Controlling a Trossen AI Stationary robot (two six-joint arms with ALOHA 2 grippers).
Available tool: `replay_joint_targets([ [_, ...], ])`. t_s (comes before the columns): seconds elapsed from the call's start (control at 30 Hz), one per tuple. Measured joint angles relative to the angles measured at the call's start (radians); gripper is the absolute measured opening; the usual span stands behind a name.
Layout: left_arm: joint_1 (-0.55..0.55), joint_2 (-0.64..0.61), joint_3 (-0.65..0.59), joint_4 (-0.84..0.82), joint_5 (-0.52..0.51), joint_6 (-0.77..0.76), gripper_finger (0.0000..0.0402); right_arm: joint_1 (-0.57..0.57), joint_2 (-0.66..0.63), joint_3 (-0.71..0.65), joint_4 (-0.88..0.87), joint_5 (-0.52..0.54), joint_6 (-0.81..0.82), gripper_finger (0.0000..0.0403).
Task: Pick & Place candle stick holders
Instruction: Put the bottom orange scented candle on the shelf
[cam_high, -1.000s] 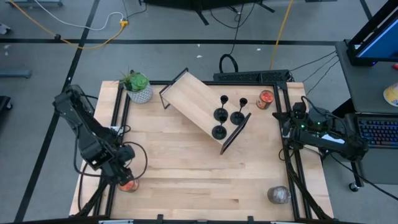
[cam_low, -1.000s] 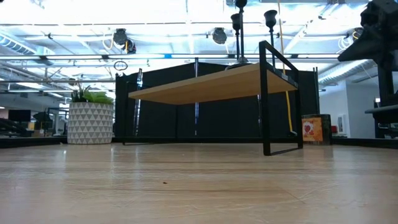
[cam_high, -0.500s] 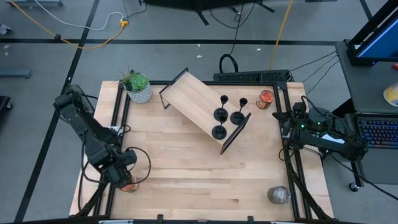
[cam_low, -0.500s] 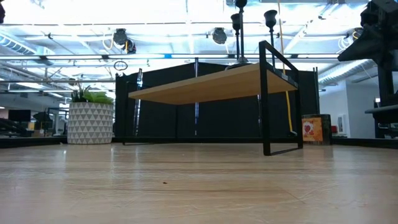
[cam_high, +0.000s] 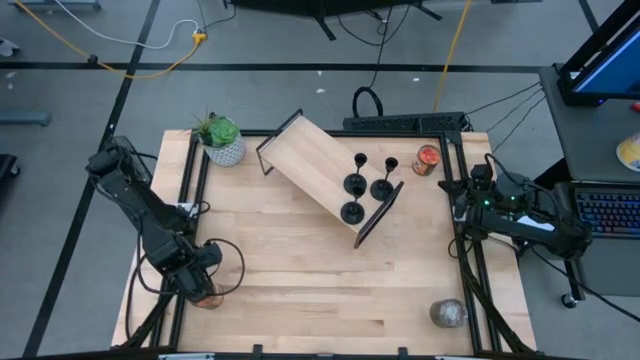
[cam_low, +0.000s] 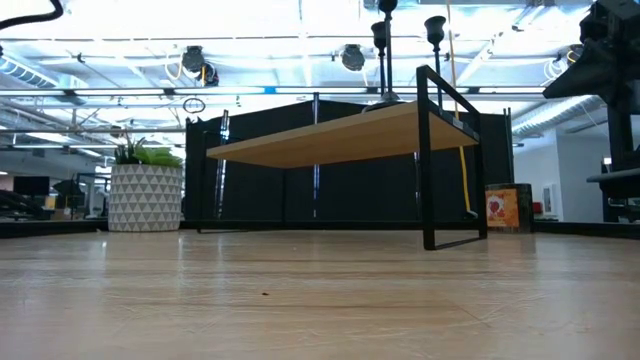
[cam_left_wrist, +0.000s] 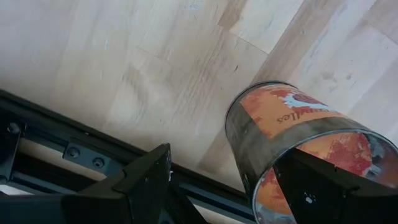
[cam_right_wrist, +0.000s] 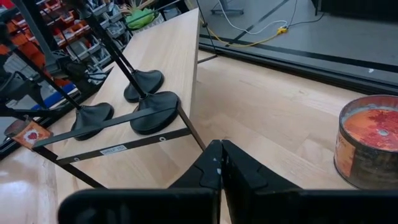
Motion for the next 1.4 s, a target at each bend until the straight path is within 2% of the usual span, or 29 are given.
replay_joint_targets([
  [0.17,0.0,0.0,0.0,0.003,-0.001,0.018,0.0278,0.0,0.0,0.0,0.0,0.0,0.0,0.0],
  [0.27,0.0,0.0,0.0,0.01,0.001,0.02,0.0249,0.0,0.0,0.0,0.0,0.0,0.0,0.0],
  [0.37,0.0,0.0,0.0,0.038,0.004,0.019,0.0196,0.0,0.0,0.0,0.0,0.0,0.0,0.0],
  [0.63,-0.001,0.0,-0.001,0.139,0.01,0.011,0.0024,0.0,0.0,0.0,0.0,0.0,0.0,0.0],
  [0.67,-0.001,0.0,-0.001,0.155,0.007,0.002,0.0014,0.0,0.0,0.0,0.0,0.0,0.0,0.0],
  [1.07,0.057,0.0,-0.002,0.258,0.008,-0.035,0.0004,0.0,0.0,0.0,-0.001,0.0,0.0,0.0],
  [1.23,0.131,-0.005,0.038,0.29,-0.016,0.038,0.0003,0.0,0.0,0.0,-0.001,0.0,0.0,0.0],
  [1.4,0.248,-0.005,0.155,0.246,-0.086,0.193,0.0002,0.0,0.0,0.0,-0.001,0.0,-0.001,0.0],
])
